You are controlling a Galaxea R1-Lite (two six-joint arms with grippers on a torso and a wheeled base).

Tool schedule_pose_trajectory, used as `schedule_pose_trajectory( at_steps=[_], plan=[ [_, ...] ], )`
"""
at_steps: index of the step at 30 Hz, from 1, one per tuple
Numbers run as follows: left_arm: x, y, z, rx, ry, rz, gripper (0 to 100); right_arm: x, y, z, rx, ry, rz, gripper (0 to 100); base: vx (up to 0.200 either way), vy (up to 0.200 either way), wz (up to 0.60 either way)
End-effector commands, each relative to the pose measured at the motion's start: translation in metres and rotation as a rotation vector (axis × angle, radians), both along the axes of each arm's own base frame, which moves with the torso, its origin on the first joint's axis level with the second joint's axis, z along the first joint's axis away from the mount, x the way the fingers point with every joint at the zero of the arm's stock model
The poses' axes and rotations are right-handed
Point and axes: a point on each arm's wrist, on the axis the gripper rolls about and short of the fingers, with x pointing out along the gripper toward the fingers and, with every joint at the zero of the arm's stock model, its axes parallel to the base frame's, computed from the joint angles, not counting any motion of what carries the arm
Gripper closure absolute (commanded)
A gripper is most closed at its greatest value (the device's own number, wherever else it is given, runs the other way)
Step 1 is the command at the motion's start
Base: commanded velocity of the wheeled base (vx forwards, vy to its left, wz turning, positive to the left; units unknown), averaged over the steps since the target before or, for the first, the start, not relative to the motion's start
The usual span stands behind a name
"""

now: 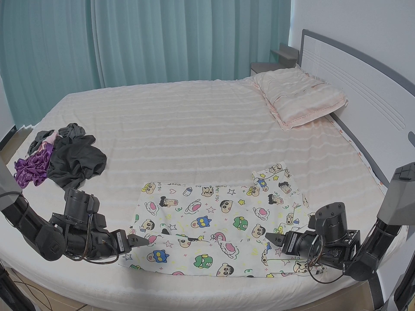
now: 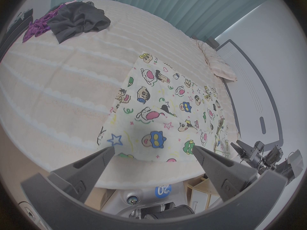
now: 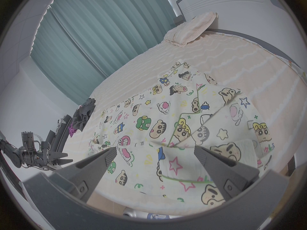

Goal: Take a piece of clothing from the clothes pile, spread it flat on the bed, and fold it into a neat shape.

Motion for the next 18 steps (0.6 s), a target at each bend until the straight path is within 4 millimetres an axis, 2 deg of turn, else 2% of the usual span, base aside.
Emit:
schedule_pose_trajectory(
  at_steps=[1, 12, 18],
  plan=[
    [0.0, 0.0, -0.003, 0.003, 0.011, -0.001, 0, 0.0, 0.0, 0.0, -0.001, 0.001, 0.001, 0, 0.0, 0.0, 0.0],
    [0.009, -0.001, -0.009, 0.006, 0.03, 0.015, 0, 0.0, 0.0, -0.001, -0.001, 0.003, 0.001, 0, 0.0, 0.0, 0.0],
    [0.017, 0.0, -0.006, -0.025, 0.018, 0.047, 0, 0.0, 0.001, -0.001, -0.001, 0.004, 0.003, 0, 0.0, 0.2, 0.0]
  ],
)
